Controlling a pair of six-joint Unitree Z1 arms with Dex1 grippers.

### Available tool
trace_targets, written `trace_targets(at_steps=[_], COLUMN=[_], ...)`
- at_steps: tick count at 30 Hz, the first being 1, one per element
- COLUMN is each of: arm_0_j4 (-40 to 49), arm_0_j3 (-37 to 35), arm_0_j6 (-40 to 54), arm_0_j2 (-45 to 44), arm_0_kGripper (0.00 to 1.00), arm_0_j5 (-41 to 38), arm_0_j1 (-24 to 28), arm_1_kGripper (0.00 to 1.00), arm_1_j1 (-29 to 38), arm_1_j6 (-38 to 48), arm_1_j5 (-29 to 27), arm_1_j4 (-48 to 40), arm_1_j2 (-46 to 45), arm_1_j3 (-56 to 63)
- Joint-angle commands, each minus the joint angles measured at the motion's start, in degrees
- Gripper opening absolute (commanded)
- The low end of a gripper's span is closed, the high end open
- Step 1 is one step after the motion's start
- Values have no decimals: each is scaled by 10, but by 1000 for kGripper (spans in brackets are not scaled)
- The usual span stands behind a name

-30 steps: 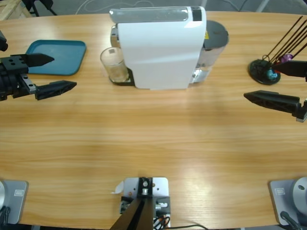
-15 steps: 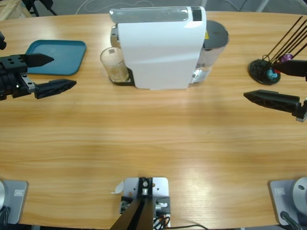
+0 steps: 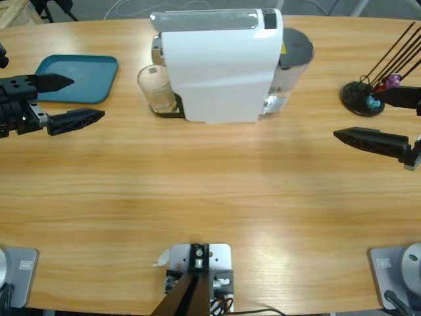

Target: Pour coffee

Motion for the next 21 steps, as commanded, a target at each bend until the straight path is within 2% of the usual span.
trace_targets(at_steps=[1,21], arm_0_j4=[-6,-15], arm_0_j3=[18,15], arm_0_j6=[-10,-6], arm_0_j2=[4,11], arm_0_kGripper=[1000,1000], arm_0_j5=[0,8], arm_0_j1=[-2,-2], arm_1_kGripper=[1000,1000], arm_1_j1=[8,8], arm_1_j6=[4,4], arm_1_j5=[-6,-7], arm_1_j4=[-4,-2], arm_1_j2=[-7,-8], arm_1_j3=[18,18])
